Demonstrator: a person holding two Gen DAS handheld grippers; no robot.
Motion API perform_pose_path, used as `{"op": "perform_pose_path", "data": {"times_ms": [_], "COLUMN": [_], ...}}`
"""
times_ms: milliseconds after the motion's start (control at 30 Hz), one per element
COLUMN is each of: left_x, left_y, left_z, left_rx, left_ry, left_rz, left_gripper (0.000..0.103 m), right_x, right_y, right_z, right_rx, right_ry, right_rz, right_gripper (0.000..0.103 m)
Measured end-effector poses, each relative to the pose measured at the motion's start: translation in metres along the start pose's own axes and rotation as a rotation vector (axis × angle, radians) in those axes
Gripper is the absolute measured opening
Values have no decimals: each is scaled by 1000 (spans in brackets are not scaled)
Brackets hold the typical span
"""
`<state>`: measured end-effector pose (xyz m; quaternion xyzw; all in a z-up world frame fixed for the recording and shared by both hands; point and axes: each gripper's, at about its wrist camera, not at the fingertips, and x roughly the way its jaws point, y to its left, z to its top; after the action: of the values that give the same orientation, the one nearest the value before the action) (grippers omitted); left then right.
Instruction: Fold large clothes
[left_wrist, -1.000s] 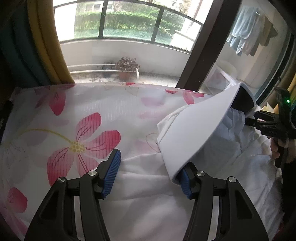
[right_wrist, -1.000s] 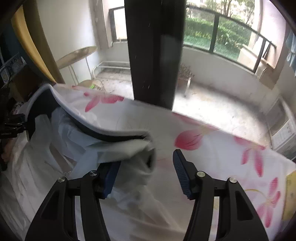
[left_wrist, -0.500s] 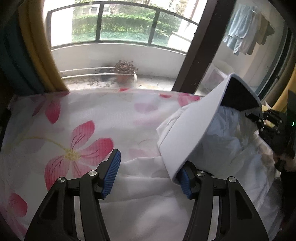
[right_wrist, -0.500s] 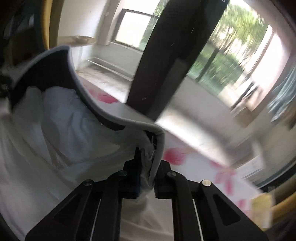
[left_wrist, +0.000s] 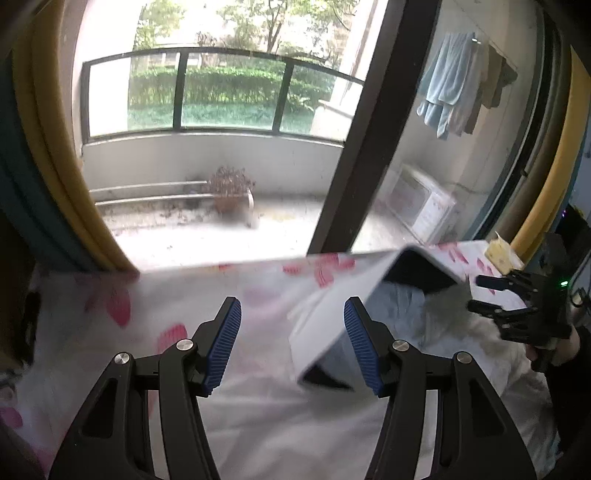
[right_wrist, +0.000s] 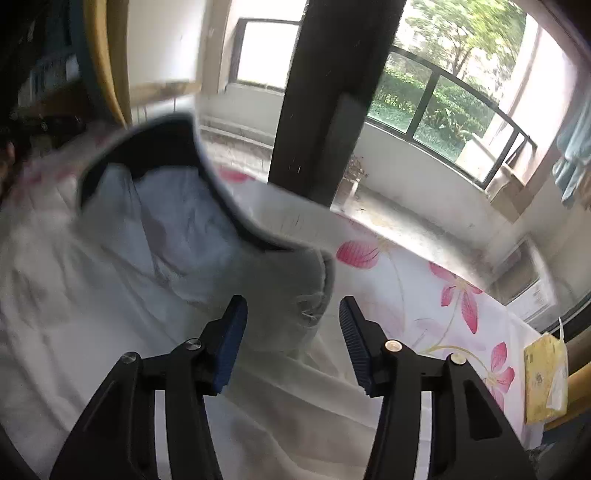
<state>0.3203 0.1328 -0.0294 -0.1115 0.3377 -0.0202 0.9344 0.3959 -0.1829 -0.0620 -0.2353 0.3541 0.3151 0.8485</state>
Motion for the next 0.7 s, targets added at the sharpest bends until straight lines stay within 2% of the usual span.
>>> {"op": "perform_pose_path", "data": {"times_ms": [133,267,367,467,633,700], "left_x": [20,46,63,71,69,67], "left_y": [1,-4,-8,-10,-9,-6], "left_z": [15,15,7,-7,-26,-32], "left_rx": [-34,-55,-43,-25,14,34], "left_ry": [-6,30,91,146,209,229], "left_rz": [-5,-31,-43,-49,-40,-35], "left_gripper": [61,61,61,61,61,64], "right_x": [-14,5,36,57,67,68], "right_y": [-23,-41,-42,-32,-8,-9], "right_z": [16,34,40,32,17,15], "right_rx": [87,180,214,199,107,104], "right_ry": [-74,-92,-37,44,121,112], "right_rz": [29,37,82,142,196,218], "right_gripper": [58,59,59,59,59,59]}}
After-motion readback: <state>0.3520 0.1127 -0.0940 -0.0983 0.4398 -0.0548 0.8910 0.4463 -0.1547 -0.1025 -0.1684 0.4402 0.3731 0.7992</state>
